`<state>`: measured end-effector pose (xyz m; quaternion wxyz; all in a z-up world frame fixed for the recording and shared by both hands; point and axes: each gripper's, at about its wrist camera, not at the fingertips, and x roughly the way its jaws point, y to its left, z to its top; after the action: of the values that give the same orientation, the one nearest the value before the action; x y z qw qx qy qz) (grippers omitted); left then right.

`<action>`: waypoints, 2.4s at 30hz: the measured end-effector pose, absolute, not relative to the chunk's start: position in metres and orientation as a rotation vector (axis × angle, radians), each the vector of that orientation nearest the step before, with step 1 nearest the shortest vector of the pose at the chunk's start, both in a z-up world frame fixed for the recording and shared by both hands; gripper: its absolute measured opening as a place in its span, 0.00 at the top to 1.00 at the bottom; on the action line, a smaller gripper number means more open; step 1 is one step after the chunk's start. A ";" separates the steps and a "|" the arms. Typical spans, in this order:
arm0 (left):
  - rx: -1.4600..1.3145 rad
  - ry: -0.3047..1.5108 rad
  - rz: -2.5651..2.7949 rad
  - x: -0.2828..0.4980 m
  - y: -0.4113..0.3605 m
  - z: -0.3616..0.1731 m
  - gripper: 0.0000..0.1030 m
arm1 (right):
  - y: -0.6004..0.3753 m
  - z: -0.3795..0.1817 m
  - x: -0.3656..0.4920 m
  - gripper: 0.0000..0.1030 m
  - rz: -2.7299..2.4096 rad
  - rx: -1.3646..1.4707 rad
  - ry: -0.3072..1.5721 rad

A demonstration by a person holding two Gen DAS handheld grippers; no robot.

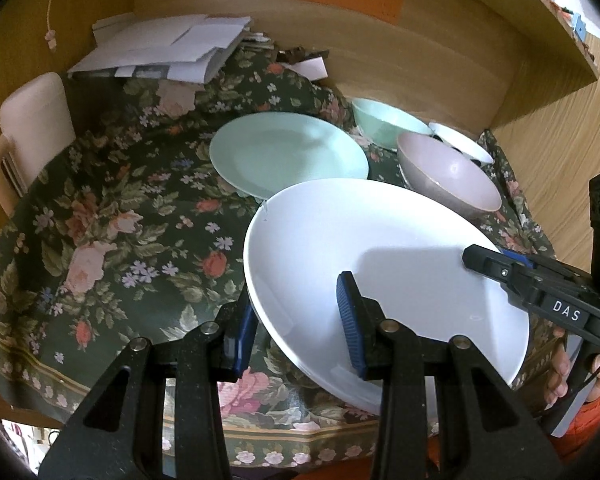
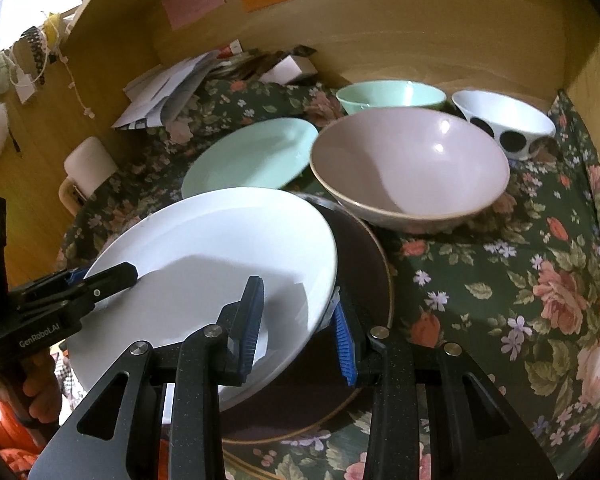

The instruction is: Organize plates and bowls

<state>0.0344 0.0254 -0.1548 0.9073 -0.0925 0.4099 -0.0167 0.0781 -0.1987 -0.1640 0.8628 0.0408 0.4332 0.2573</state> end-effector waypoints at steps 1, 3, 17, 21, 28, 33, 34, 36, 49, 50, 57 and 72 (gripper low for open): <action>-0.189 0.851 -0.037 0.035 0.024 -0.156 0.62 | -0.199 -0.165 0.078 0.71 0.537 0.087 0.913; -0.189 0.860 -0.040 0.038 0.022 -0.159 0.62 | -0.201 -0.168 0.079 0.71 0.532 0.090 0.920; -0.199 0.904 -0.061 0.048 0.012 -0.173 0.63 | -0.206 -0.174 0.082 0.68 0.497 0.084 0.935; -0.194 0.908 -0.054 0.049 0.011 -0.176 0.63 | -0.202 -0.172 0.081 0.68 0.490 0.029 0.933; -0.172 0.906 -0.053 0.048 0.009 -0.179 0.63 | -0.208 -0.165 0.079 0.57 0.453 -0.002 0.903; -0.161 0.918 -0.059 0.051 0.007 -0.181 0.63 | -0.215 -0.153 0.076 0.53 0.429 -0.019 0.859; -0.159 0.914 -0.054 0.052 0.007 -0.180 0.63 | -0.216 -0.151 0.076 0.53 0.426 -0.018 0.852; -0.147 0.901 -0.043 0.052 0.008 -0.176 0.63 | -0.217 -0.145 0.077 0.52 0.429 -0.012 0.841; -0.064 0.665 0.043 0.054 0.026 -0.113 0.20 | -0.200 -0.098 0.086 0.32 0.468 -0.024 0.700; -0.072 0.657 0.049 0.057 0.030 -0.110 0.19 | -0.198 -0.096 0.088 0.31 0.471 -0.021 0.692; -0.099 0.614 0.071 0.071 0.052 -0.092 0.19 | -0.186 -0.082 0.103 0.27 0.491 -0.027 0.660; -0.164 0.688 0.113 0.118 0.099 -0.097 0.10 | -0.139 -0.090 0.164 0.27 0.539 -0.074 0.716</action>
<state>0.1181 0.0987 -0.0969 0.9366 -0.0801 0.3366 0.0551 0.1635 -0.1394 -0.0895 0.9006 -0.0357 0.3461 0.2605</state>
